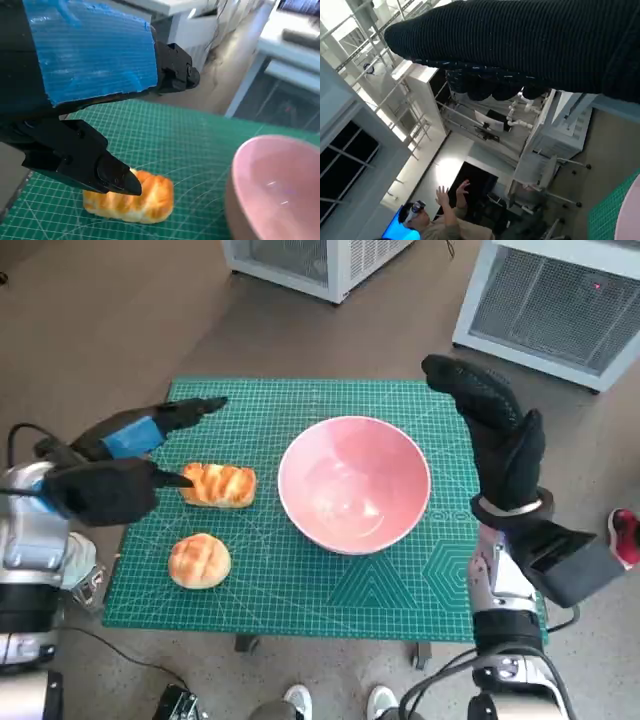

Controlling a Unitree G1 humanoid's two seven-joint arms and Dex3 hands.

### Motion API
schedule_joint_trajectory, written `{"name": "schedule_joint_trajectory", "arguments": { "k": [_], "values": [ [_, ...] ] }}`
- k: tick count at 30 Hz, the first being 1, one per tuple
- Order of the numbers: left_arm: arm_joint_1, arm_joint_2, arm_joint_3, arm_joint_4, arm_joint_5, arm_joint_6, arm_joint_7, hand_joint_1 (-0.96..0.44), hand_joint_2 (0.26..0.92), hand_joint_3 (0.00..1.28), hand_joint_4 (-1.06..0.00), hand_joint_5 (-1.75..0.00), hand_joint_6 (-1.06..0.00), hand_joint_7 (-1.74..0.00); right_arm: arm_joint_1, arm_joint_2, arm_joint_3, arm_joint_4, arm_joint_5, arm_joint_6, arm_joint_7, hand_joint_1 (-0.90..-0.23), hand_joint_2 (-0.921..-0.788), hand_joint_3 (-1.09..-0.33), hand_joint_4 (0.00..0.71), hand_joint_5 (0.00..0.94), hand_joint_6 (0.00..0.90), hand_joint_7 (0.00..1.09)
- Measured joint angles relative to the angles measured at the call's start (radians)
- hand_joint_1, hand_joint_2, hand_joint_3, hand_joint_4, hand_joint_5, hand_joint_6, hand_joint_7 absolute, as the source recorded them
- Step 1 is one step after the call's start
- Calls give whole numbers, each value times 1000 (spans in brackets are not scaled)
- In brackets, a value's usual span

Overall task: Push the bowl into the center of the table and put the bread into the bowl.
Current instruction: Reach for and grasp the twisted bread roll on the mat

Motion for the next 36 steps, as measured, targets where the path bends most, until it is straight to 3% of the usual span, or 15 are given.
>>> {"name": "schedule_joint_trajectory", "arguments": {
  "k": [16, 23, 29, 34, 35, 36],
  "values": [
    [-126, -99, -167, 261, 135, 47, 34, 30, 760, 0, -153, -1, -284, -3, -5, -5, 0, 20, 18, -2, 4, -742, -921, -738, 251, 0, 143, 488],
    [-150, -127, -199, 323, 159, 47, 51, 25, 760, 0, -154, -1, -284, -2, -5, -6, 0, 22, 19, -2, 4, -741, -921, -739, 251, 0, 142, 491],
    [-210, -167, -282, 427, 249, 64, 110, -33, 773, 8, -281, -23, -439, -48, -4, -10, 0, 18, 19, -2, 4, -742, -921, -740, 250, 0, 144, 495],
    [-223, -204, -335, 514, 291, 67, 149, 5, 831, 16, -616, -119, -685, -184, -3, -9, 3, 14, 20, -2, 4, -751, -921, -736, 250, 0, 151, 501],
    [-223, -209, -343, 528, 296, 66, 157, 14, 846, 12, -684, -136, -697, -266, -2, -10, 3, 13, 21, -2, 4, -752, -921, -735, 250, 0, 152, 502],
    [-225, -213, -349, 539, 303, 64, 167, 11, 861, 23, -692, -332, -675, -453, -2, -10, 3, 13, 21, -2, 4, -753, -921, -735, 250, 0, 152, 502]
  ]
}}
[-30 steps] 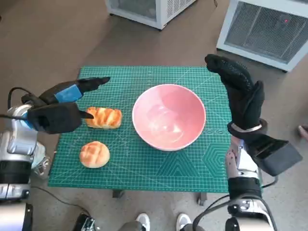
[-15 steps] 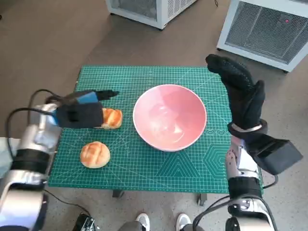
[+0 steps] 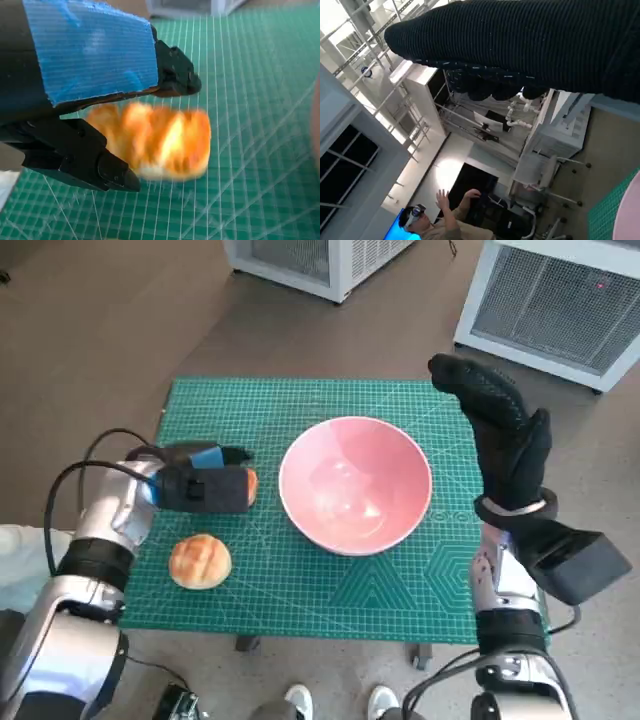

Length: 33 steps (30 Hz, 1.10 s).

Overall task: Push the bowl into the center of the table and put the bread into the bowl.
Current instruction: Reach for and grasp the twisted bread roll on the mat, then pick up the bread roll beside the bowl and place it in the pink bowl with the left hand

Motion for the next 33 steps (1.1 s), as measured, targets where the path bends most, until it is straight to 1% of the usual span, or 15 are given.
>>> {"name": "schedule_joint_trajectory", "arguments": {
  "k": [1, 2, 3, 6, 11, 16, 22, 27, 32, 33],
  "values": [
    [-3, -2, -5, 10, 5, -1, 8, 8, 882, 59, -680, -642, -621, -746, 0, 0, 0, -1, 0, 0, 0, -753, -921, -734, 250, 0, 152, 503],
    [-9, -2, -10, 21, 10, -4, 16, 5, 896, 76, -683, -839, -590, -921, 1, 0, 0, -1, 0, 0, 0, -754, -921, -734, 250, 0, 152, 503],
    [-14, -2, -14, 29, 12, -7, 22, 4, 905, 87, -686, -965, -570, -1033, 1, 0, 0, -2, 0, 0, 0, -754, -921, -734, 250, 0, 152, 504],
    [-30, -2, -25, 48, 17, -20, 36, 2, 915, 86, -693, -1077, -571, -1178, 4, 0, 0, -4, 0, 0, 0, -754, -921, -734, 250, 0, 152, 505],
    [-43, -2, -36, 62, 18, -48, 52, 2, 919, 74, -699, -1093, -595, -1242, 5, 0, 0, -5, 0, -1, 0, -752, -921, -733, 251, 0, 149, 505],
    [-43, 1, -36, 65, 17, -72, 67, 2, 920, 71, -699, -1098, -604, -1245, 5, 0, 1, -7, 0, 0, 0, -751, -921, -733, 250, 0, 147, 505],
    [-44, 22, -22, 48, 5, -85, 64, 2, 920, 71, -698, -1103, -605, -1243, 6, 0, 1, -10, 0, 1, 0, -750, -921, -735, 249, 0, 144, 506],
    [-43, 54, 14, -10, -24, -90, 57, 2, 920, 71, -696, -1134, -606, -1215, 8, 1, 3, -11, 1, 4, 0, -751, -921, -736, 248, 0, 142, 508],
    [-36, 98, 74, -139, -65, -86, 47, 2, 920, 67, -703, -1155, -612, -1178, 12, 5, 5, -14, 2, 5, 0, -754, -921, -736, 248, 0, 141, 510],
    [-34, 105, 87, -165, -73, -85, 47, 2, 920, 85, -684, -1175, -588, -1201, 12, 6, 5, -14, 2, 5, 0, -754, -921, -735, 248, 0, 141, 511]
  ]
}}
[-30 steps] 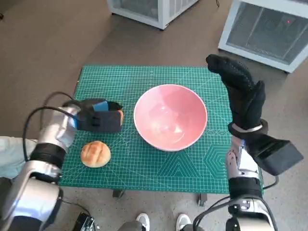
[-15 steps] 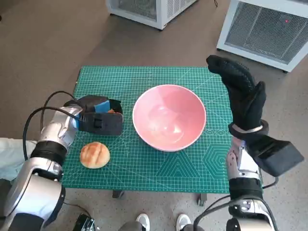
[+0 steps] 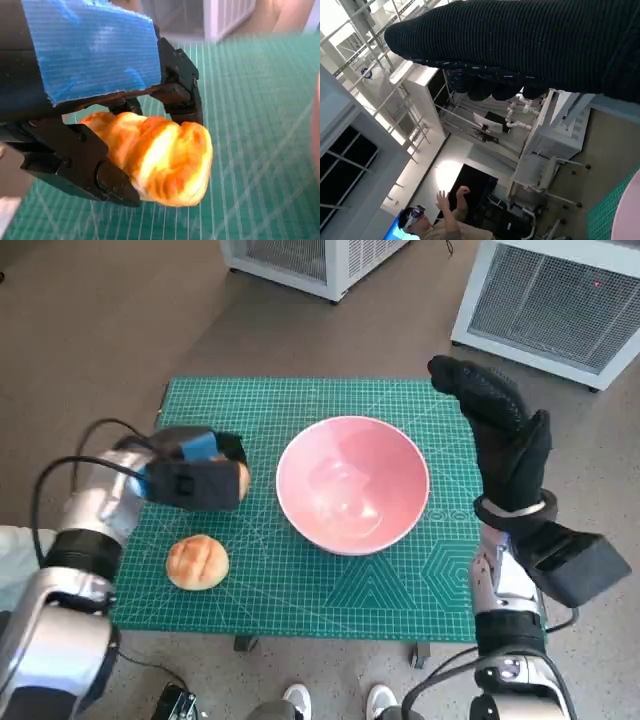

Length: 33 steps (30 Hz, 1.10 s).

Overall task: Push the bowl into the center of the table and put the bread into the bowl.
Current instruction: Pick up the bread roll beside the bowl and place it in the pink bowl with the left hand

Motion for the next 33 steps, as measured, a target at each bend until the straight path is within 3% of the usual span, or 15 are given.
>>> {"name": "schedule_joint_trajectory", "arguments": {
  "k": [15, 24, 33],
  "values": [
    [122, 41, 181, -467, -150, 68, -34, 3, 918, 31, -755, -1094, -650, -1143, 16, 2, 0, -1, 0, -1, 0, -757, -921, -735, 249, 1, 134, 513],
    [164, 1, 188, -654, -156, 92, -39, 3, 919, 27, -767, -1061, -642, -1171, 19, 2, -1, -1, -1, -3, 0, -757, -921, -734, 250, 1, 128, 511],
    [161, -74, 130, -664, -132, 31, -34, 2, 920, 27, -768, -1059, -638, -1177, 22, 2, -1, -2, -3, -9, -2, -754, -921, -734, 251, 1, 124, 509]
  ]
}}
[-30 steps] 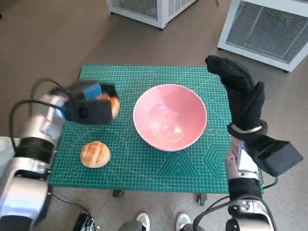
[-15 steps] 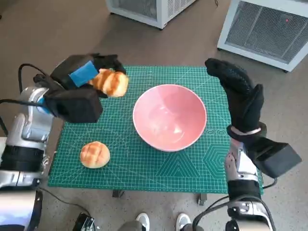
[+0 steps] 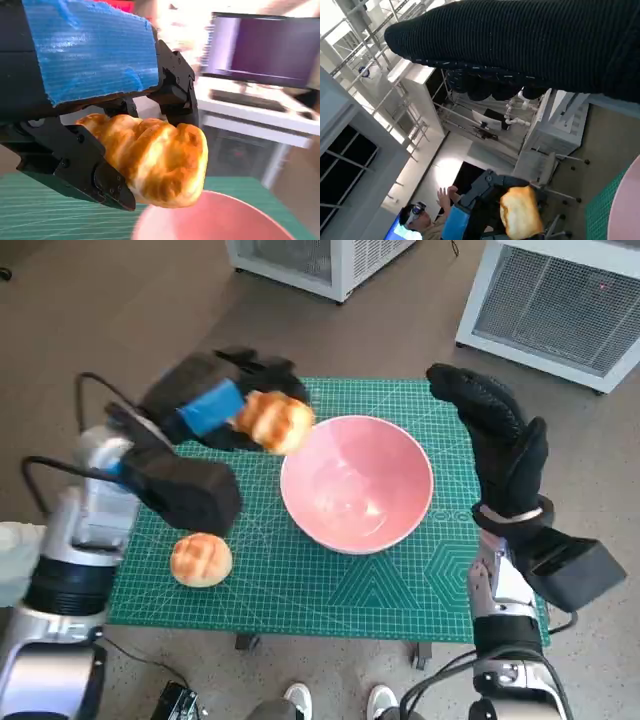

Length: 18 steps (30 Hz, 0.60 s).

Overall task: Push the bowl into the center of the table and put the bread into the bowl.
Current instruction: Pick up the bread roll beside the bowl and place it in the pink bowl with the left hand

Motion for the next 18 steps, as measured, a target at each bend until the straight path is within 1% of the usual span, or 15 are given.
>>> {"name": "schedule_joint_trajectory", "arguments": {
  "k": [5, 8, 12, 18],
  "values": [
    [-29, -50, -48, 53, 30, -21, 0, 2, 920, 27, -768, -1069, -638, -1167, 4, -1, 0, -1, -1, -1, -4, -754, -921, -734, 252, 2, 124, 509],
    [-52, -76, -69, 96, 33, -38, 0, 2, 918, 30, -768, -1109, -643, -1123, 7, -2, 0, -6, -1, -1, -5, -754, -921, -734, 254, 3, 124, 509],
    [-94, -115, -95, 169, 38, -57, 0, 2, 920, 40, -753, -1155, -633, -1105, 11, -5, -3, -8, -1, -1, -9, -755, -921, -734, 256, 3, 126, 509],
    [-142, -172, -128, 296, 61, -102, 24, 2, 920, 52, -742, -1137, -610, -1159, 16, -8, -5, -9, -3, -8, -18, -762, -921, -736, 257, 3, 131, 512]
  ]
}}
